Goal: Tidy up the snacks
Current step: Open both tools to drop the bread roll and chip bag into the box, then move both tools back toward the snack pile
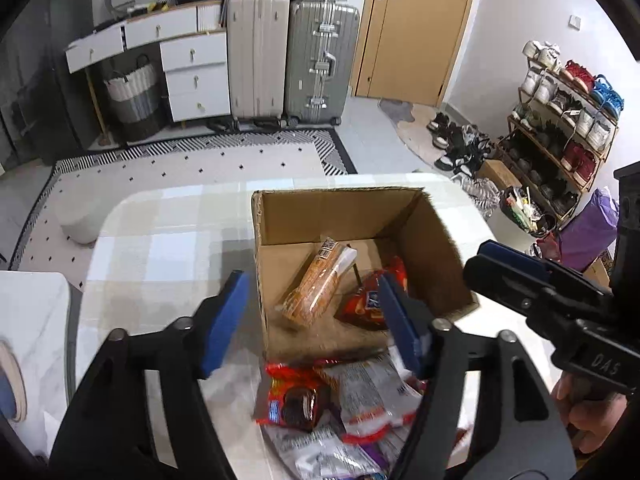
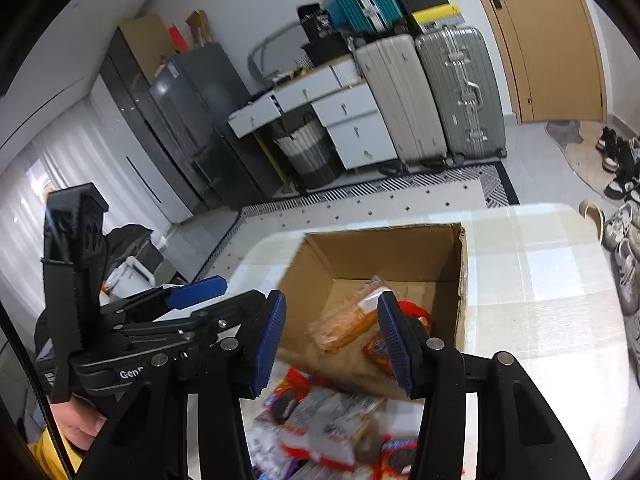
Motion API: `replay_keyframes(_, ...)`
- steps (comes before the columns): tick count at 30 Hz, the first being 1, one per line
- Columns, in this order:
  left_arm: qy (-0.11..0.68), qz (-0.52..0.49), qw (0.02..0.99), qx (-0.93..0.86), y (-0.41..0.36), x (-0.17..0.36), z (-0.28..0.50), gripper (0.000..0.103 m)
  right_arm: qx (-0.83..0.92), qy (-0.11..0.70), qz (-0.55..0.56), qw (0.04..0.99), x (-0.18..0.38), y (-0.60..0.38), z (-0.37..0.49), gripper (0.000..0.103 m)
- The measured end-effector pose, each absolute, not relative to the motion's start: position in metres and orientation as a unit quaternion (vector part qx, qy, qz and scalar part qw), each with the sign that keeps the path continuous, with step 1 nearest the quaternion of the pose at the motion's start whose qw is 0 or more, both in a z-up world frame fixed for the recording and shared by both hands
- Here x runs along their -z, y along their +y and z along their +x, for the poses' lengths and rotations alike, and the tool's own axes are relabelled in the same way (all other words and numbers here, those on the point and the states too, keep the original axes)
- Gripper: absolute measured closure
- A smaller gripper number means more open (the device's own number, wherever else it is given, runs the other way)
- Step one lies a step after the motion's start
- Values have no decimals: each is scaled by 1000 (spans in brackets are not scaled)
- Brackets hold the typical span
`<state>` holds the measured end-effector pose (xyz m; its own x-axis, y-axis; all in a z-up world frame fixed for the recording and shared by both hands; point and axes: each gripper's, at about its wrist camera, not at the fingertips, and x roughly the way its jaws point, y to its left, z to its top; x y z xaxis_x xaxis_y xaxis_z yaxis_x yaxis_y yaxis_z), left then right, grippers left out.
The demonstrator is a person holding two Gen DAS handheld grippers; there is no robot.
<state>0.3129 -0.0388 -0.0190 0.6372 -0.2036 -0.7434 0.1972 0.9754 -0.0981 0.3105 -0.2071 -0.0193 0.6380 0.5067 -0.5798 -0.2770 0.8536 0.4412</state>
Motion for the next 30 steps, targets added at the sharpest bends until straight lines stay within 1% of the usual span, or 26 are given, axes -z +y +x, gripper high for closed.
replay_keyframes(1, 403, -3, 908, 110, -37, 12, 303, 28, -221, 360, 155, 893, 15, -206, 304, 54)
replay_keyframes(3, 391, -1, 914, 111, -36, 0, 283, 25, -223, 347, 148, 899, 1, -204, 286, 53)
replay_keyframes(6, 375, 2, 921, 110, -33, -16, 250, 25, -229, 325, 136, 907, -19, -200, 253, 52)
replay_keyframes(8, 367, -4, 924, 111, -29, -25, 228, 24, -232, 307, 133, 913, -32, -197, 229, 46)
replay_keyframes(9, 363, -6, 925, 112, -27, -28, 218, 24, -232, 298, 131, 917, -37, -194, 216, 36)
replay_keyframes(10, 359, -8, 927, 112, -24, -33, 205, 24, -233, 288, 129, 920, -41, -193, 204, 30)
replay_keyframes(14, 335, -11, 937, 104, -12, -48, 158, 22, -234, 242, 109, 935, -58, -187, 155, 28)
replay_keyframes(16, 318, -15, 942, 104, -2, -56, 130, 22, -234, 219, 104, 941, -62, -184, 128, 21)
replay_keyframes(17, 305, -22, 946, 106, 4, -60, 112, 22, -234, 211, 103, 944, -64, -182, 117, 15)
replay_keyframes(18, 295, -27, 949, 108, 9, -63, 98, 22, -230, 199, 101, 947, -66, -182, 103, 13)
replay_keyframes(23, 266, -30, 959, 98, 33, -75, 36, 20, -225, 172, 100, 954, -61, -181, 55, 9)
replay_keyframes(24, 263, -32, 959, 100, 36, -75, 27, 18, -220, 169, 101, 955, -58, -181, 46, 5)
replay_keyframes(25, 261, -32, 960, 99, 39, -74, 17, 17, -218, 168, 102, 956, -55, -181, 41, 3)
replay_keyframes(30, 250, -25, 964, 92, 53, -63, -33, 15, -215, 181, 99, 955, -37, -180, 19, 3)
